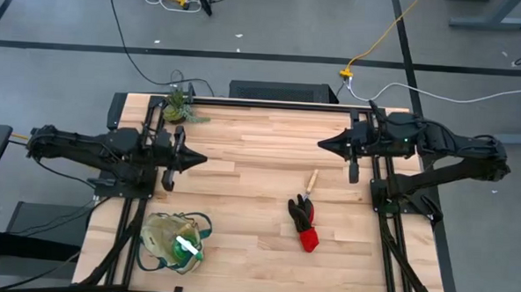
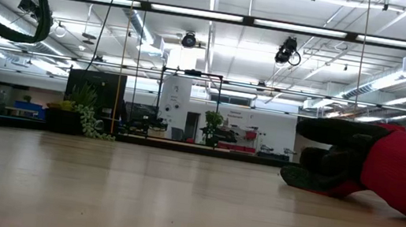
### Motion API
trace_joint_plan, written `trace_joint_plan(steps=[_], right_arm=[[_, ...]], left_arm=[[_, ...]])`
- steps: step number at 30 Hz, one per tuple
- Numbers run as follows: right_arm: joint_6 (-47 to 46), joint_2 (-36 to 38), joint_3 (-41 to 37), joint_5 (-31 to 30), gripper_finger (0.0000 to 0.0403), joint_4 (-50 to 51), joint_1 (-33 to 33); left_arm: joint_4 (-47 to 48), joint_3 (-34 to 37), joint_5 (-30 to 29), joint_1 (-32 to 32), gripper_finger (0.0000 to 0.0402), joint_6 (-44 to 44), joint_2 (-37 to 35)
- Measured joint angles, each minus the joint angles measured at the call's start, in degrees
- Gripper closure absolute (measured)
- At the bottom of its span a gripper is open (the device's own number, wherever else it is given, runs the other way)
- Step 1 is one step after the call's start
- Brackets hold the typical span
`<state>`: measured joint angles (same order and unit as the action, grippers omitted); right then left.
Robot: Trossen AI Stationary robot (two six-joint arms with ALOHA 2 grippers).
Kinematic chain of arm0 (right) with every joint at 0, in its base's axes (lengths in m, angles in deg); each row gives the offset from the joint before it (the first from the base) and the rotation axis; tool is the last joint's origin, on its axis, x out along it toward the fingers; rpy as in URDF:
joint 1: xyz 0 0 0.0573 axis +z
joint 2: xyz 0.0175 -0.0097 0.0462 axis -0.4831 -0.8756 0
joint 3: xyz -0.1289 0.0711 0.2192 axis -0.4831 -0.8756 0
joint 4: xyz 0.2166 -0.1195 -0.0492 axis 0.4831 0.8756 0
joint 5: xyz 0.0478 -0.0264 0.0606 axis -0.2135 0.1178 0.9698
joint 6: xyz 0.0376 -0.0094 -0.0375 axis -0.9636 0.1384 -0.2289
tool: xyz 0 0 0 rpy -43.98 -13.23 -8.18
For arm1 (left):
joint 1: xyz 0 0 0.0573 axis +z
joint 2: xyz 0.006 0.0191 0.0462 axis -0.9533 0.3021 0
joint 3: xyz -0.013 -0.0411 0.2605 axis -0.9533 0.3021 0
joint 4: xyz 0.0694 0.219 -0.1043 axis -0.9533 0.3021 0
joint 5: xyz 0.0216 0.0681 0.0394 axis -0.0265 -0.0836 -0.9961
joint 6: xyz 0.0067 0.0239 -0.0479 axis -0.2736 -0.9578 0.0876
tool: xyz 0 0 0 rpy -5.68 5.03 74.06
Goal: Pick & Place Garden tools in Gardening bag
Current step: Put the brown hand rake into the white gardening bag
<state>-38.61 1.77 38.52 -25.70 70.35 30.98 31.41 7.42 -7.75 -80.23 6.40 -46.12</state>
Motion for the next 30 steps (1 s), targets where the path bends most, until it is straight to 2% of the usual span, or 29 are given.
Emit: trace_joint_plan(steps=[13,17,25,30], right_arm=[[2.3,2.9,0.0,0.0,0.0403,2.1,0.0],[2.3,2.9,0.0,0.0,0.0403,2.6,0.0],[3.3,2.9,0.0,0.0,0.0403,3.9,0.0],[3.2,2.9,0.0,0.0,0.0403,6.3,0.0]], left_arm=[[-2.5,-0.4,1.8,3.5,0.0396,-1.3,0.8],[-1.2,-5.1,3.6,5.7,0.0397,-3.0,3.2],[12.2,-17.4,6.9,10.9,0.0398,-4.0,9.0],[15.4,-22.2,8.6,13.2,0.0398,-5.5,11.7]])
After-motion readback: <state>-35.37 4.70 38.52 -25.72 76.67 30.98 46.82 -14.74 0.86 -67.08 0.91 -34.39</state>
